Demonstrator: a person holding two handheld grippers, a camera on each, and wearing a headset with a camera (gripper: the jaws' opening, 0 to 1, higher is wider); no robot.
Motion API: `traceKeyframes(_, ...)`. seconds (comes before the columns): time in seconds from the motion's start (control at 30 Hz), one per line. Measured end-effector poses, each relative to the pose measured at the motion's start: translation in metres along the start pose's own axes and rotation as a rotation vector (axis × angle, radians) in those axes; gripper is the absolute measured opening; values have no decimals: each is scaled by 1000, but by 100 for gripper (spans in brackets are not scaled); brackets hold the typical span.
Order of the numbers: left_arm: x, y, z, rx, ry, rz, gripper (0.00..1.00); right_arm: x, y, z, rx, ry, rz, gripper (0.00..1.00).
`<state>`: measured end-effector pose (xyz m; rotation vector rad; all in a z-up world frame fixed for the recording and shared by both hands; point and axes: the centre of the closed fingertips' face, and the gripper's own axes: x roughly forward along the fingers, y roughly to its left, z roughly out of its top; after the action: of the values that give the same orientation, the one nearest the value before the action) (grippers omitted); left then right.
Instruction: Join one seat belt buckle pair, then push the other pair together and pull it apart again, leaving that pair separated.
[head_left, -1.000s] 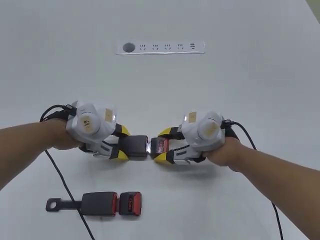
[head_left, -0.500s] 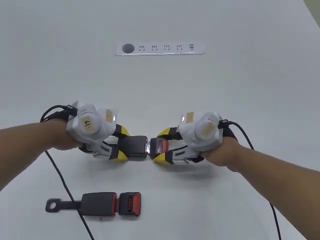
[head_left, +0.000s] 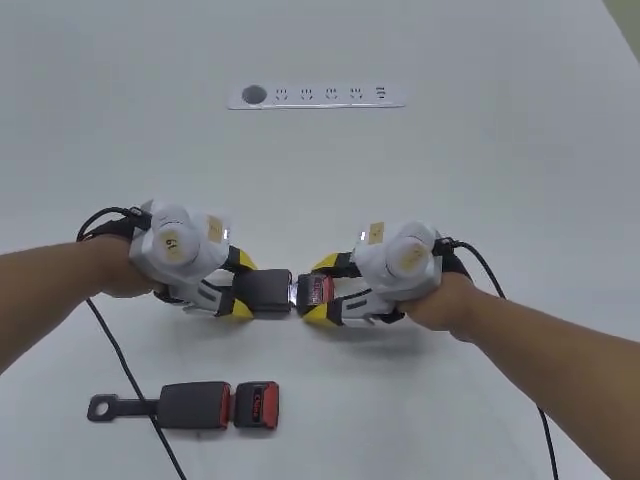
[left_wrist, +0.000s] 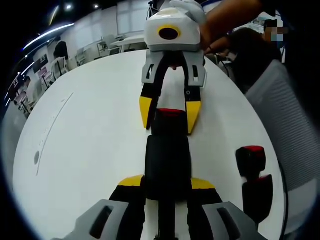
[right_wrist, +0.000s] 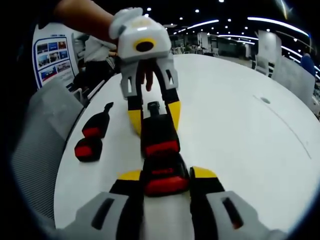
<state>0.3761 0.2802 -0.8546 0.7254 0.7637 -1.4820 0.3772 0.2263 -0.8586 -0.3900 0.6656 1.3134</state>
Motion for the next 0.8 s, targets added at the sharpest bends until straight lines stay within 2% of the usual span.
traceKeyframes(0.33,1,1,-2,8,-1,-3,33,-2,0,-2,-11,2,2,36)
traceKeyframes(0.53,-1,1,-6,-6,-10,6,33,-12,-2,-10,-17,14,1,36)
traceKeyframes(0.8,-1,0,-4,-5,-5,3,33,-17,-1,-14,-27,24,11,36)
